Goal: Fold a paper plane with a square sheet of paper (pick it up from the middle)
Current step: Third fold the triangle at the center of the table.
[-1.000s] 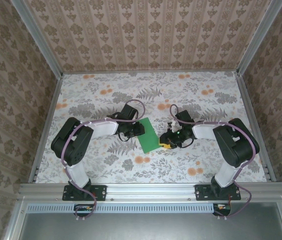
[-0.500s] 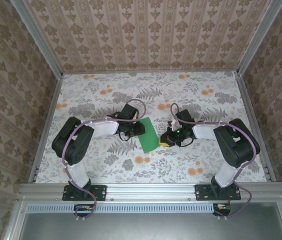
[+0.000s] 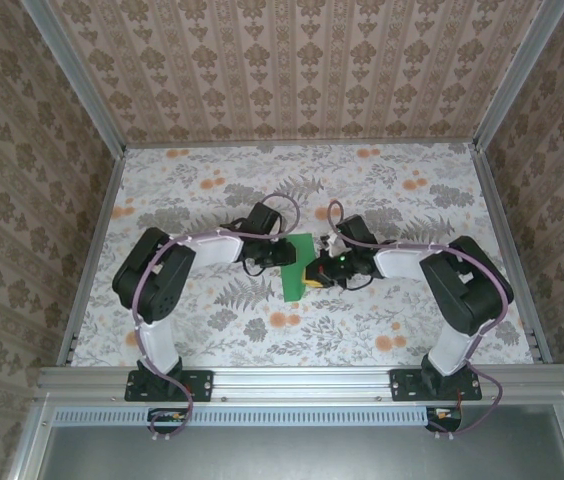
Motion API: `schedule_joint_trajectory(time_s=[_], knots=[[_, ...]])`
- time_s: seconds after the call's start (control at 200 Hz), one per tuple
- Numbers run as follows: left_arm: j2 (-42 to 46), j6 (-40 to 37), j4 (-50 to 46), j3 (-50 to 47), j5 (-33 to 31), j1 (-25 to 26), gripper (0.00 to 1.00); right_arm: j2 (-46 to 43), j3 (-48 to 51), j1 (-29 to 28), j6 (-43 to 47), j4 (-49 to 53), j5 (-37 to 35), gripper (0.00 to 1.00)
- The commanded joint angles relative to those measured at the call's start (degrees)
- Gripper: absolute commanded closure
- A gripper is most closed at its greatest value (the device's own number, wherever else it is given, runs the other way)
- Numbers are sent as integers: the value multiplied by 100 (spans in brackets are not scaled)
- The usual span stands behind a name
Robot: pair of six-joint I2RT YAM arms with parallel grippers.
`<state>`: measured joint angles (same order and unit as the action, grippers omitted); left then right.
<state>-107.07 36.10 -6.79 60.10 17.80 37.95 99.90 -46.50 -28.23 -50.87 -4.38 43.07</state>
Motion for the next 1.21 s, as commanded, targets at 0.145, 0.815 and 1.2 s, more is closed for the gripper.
schedule_joint_trajectory(time_s=[0.145, 0.815, 1.2], knots=[[-36, -388, -258, 204, 96, -7, 73, 367, -324, -96, -452, -568, -591, 98], [-268, -174, -227, 449, 347, -236, 85, 656, -245, -95, -992, -1108, -936, 98], [-451, -131, -366, 415, 268, -236, 89, 859, -385, -60, -956, -1085, -883, 97]])
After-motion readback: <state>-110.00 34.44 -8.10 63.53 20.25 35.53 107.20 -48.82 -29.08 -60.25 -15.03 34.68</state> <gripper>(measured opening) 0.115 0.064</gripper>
